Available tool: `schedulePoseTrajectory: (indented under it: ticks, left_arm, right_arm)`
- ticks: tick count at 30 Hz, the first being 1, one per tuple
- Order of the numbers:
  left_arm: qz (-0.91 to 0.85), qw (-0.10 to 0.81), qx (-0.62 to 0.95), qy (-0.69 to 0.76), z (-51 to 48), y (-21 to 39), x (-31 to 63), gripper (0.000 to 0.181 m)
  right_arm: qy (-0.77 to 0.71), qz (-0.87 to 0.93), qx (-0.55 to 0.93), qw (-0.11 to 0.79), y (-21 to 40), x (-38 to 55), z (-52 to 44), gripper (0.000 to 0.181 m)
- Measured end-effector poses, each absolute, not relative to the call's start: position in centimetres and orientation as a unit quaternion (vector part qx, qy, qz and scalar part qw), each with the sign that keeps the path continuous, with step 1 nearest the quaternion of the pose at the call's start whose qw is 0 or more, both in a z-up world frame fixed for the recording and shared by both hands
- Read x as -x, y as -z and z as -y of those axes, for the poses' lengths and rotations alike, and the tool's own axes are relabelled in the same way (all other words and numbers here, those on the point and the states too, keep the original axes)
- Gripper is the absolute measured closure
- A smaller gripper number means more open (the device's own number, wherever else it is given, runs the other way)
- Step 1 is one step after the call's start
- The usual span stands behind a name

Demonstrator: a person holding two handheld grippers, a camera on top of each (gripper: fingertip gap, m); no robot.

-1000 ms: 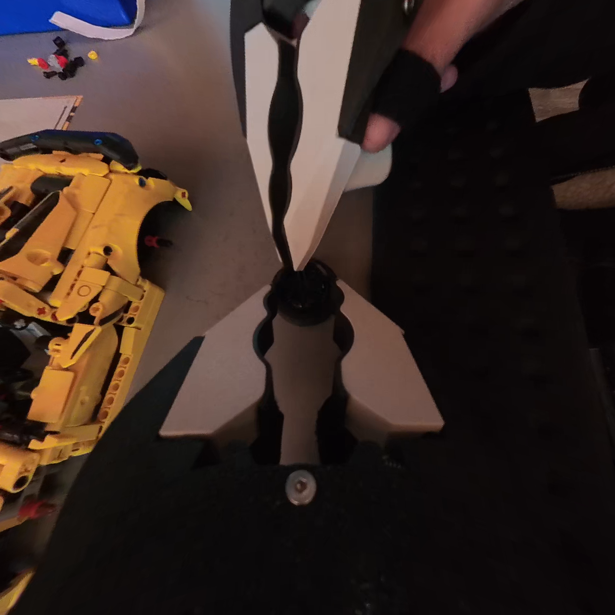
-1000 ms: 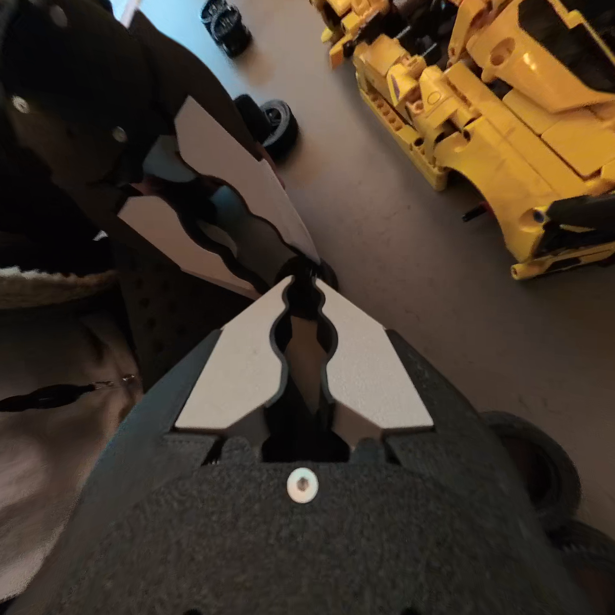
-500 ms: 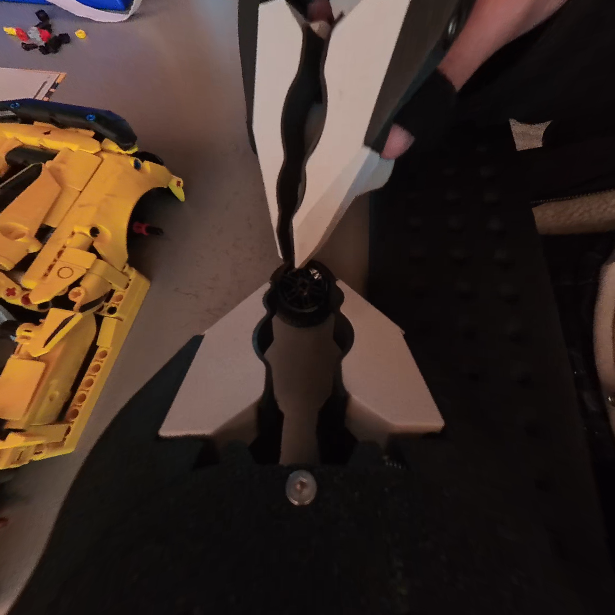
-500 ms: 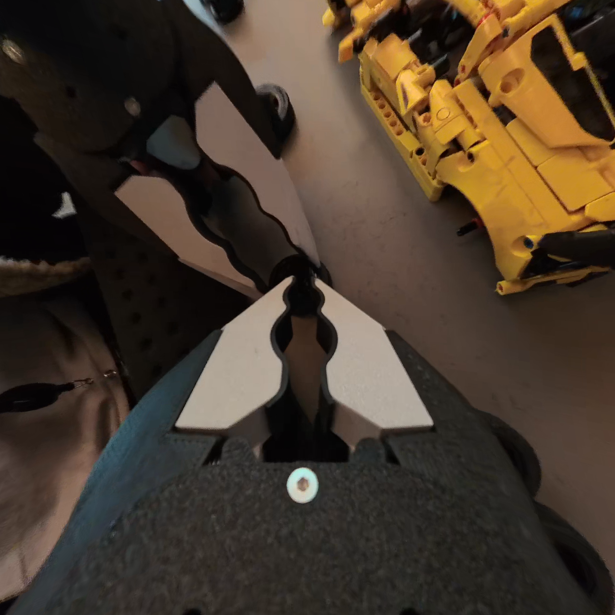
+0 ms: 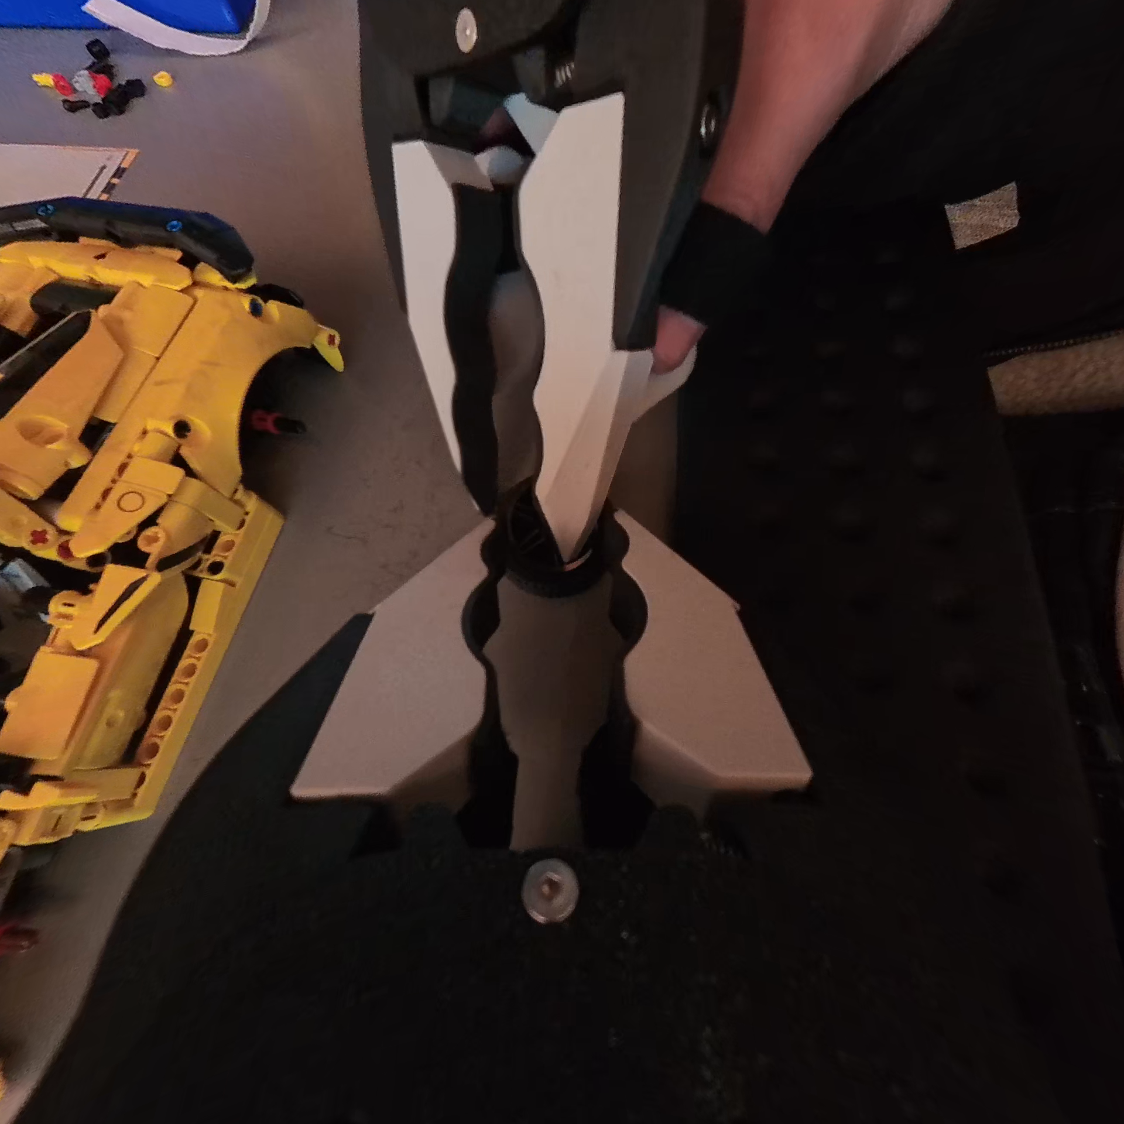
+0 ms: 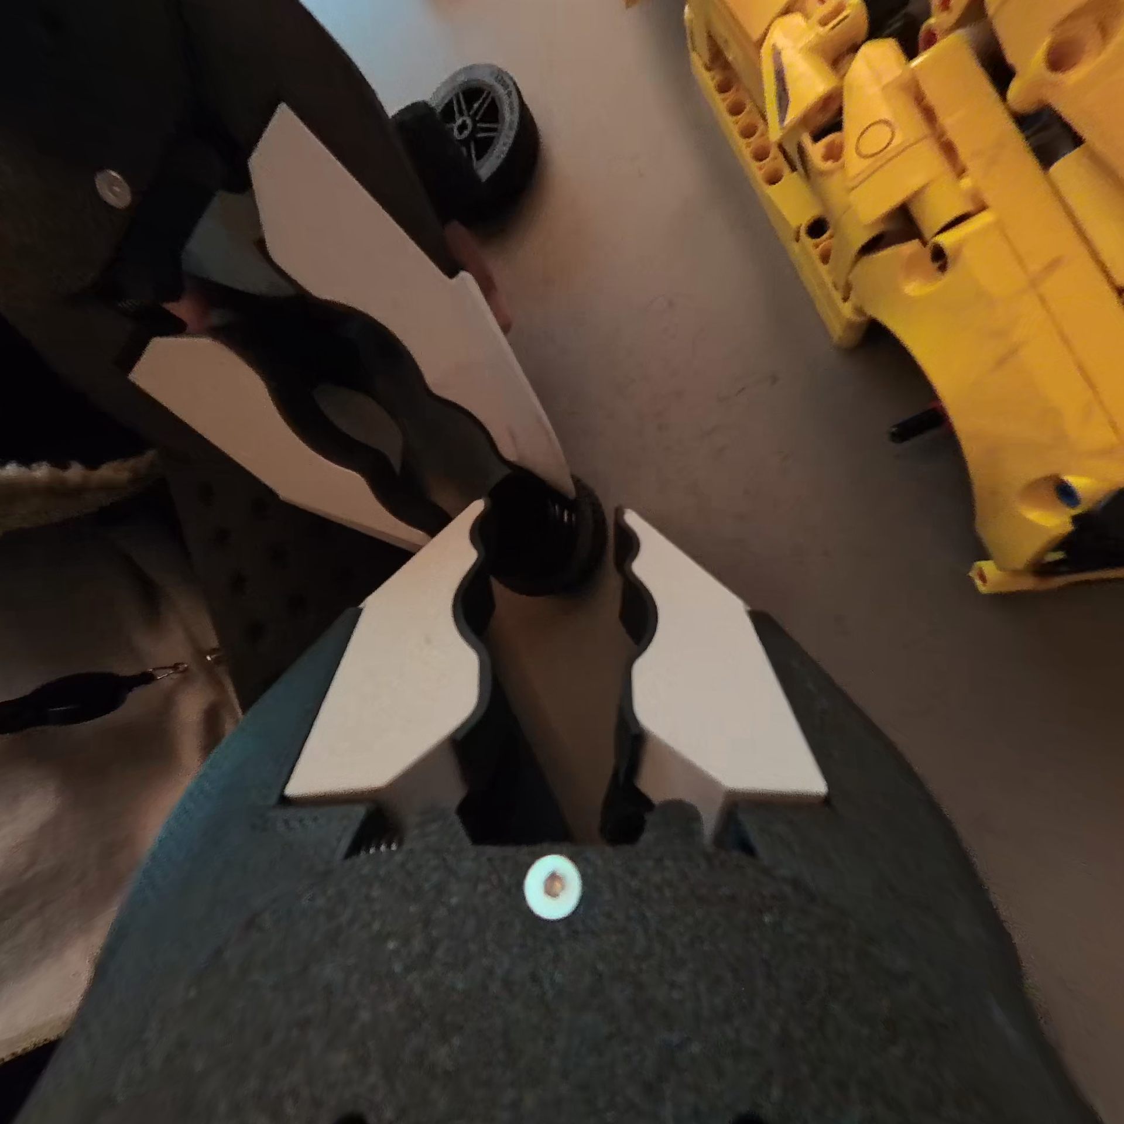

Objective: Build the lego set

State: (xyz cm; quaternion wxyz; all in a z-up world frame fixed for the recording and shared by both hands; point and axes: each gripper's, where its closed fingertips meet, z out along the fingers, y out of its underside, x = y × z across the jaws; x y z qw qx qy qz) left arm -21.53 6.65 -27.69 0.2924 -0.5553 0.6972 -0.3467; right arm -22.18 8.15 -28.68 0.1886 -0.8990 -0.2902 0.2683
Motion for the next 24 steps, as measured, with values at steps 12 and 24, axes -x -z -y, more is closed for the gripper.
schedulePoseTrajectory:
  ticks: [12,24]
  left_arm:
    - [-0.62,0.223,0.607,0.443,-7.7,25.8,23.6,0.146]
    - [-0.578,0.12,0.658,0.468,-7.7,27.5,22.6,0.144]
  right_arm:
    - [-0.188,0.37,0.869,0.27,28.0,22.4,-8.3,0.151]
    - [-0.182,0.389,0.835,0.344,27.2,22.1,-8.3,0.155]
